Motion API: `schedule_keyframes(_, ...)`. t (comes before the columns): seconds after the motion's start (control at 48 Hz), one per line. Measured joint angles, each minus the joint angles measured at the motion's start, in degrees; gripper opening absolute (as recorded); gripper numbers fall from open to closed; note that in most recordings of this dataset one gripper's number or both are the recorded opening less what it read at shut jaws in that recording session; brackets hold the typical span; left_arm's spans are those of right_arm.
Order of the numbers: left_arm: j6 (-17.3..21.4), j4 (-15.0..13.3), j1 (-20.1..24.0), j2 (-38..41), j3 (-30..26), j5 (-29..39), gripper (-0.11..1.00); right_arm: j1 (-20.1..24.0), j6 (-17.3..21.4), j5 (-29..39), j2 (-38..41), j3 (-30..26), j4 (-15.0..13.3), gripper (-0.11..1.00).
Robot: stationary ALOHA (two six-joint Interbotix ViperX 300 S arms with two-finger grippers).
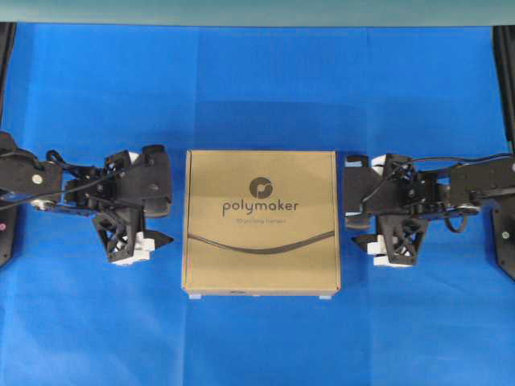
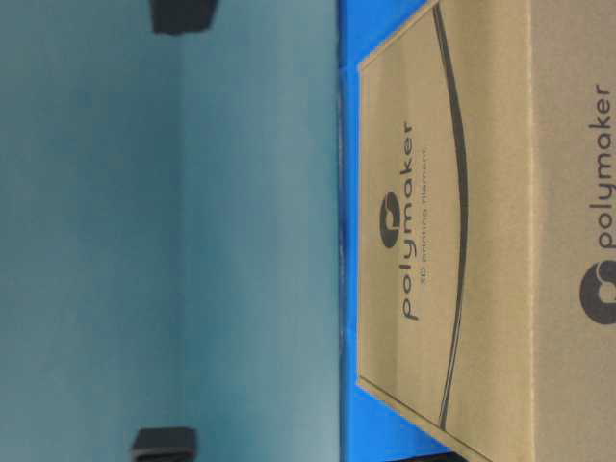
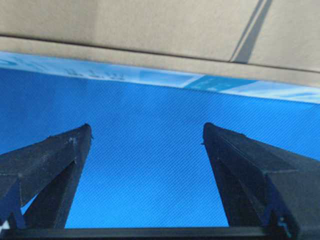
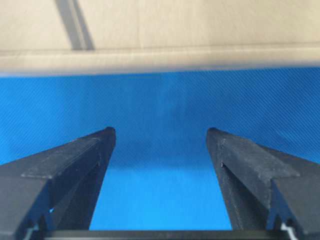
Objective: Lift up the cardboard box by clamping it between your arms.
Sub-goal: 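Press both grippers against the box sides to clamp it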
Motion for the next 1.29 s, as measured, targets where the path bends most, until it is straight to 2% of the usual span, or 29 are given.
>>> schedule_keyframes(0.208, 0.7, 0.0, 0.0, 3.1, -1.4, -0.7, 0.87, 0.0, 0.0, -2.1, 2.6, -1.5, 0.0, 1.00)
schedule_keyframes(0.688, 1.3, 0.0, 0.2, 4.6, -3.8, -0.9, 0.87, -0.2, 0.0, -6.2, 6.4, -2.9, 0.0, 1.00)
schedule_keyframes(1.292, 1.5, 0.3, 0.2, 5.2, -5.2, -0.2, 0.87, -0.2, -0.1, -5.0, 7.4, -4.0, 0.1, 1.00)
